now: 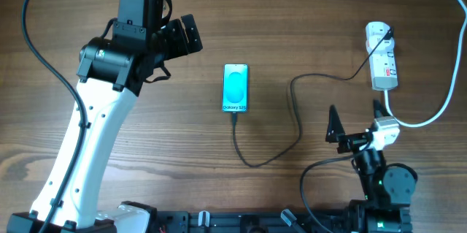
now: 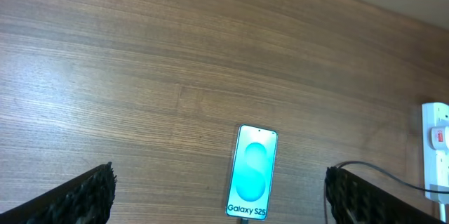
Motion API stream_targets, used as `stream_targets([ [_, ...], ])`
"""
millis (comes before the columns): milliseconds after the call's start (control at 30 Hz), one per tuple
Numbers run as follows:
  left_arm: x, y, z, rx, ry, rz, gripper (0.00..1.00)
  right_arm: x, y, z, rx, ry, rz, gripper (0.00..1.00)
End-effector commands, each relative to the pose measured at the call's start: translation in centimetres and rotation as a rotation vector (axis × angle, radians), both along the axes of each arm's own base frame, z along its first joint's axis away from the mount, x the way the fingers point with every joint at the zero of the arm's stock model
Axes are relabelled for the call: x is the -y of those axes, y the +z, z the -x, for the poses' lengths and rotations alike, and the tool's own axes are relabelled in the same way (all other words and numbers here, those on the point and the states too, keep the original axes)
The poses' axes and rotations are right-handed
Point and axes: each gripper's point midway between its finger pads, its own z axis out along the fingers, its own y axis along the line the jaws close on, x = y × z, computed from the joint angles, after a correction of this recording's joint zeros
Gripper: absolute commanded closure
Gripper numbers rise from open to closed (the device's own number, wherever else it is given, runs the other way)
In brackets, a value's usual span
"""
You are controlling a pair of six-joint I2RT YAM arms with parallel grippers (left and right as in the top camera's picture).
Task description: Plug charger to phone and switch on socket
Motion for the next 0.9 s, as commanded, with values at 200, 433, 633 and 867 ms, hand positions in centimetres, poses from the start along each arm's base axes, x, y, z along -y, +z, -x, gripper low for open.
stream_targets([
  [200, -0.40, 0.16, -0.04, 0.008, 0.017, -0.005, 0.00, 0.50, 0.26, 0.00, 0.025, -0.032, 0.094, 0.00],
  [433, -0.40, 0.16, -0.04, 0.008, 0.017, -0.005, 0.00, 0.50, 0.27, 0.00, 0.021, -0.032, 0.062, 0.00],
  [633, -0.41, 0.16, -0.04, 0.008, 0.017, -0.005, 0.00, 0.50, 0.32, 0.00, 0.023, -0.032, 0.062, 0.00],
  [867, -0.40, 0.16, -0.04, 0.008, 0.017, -0.005, 0.00, 0.50, 0.32, 0.00, 0.023, -0.032, 0.063, 0.00],
])
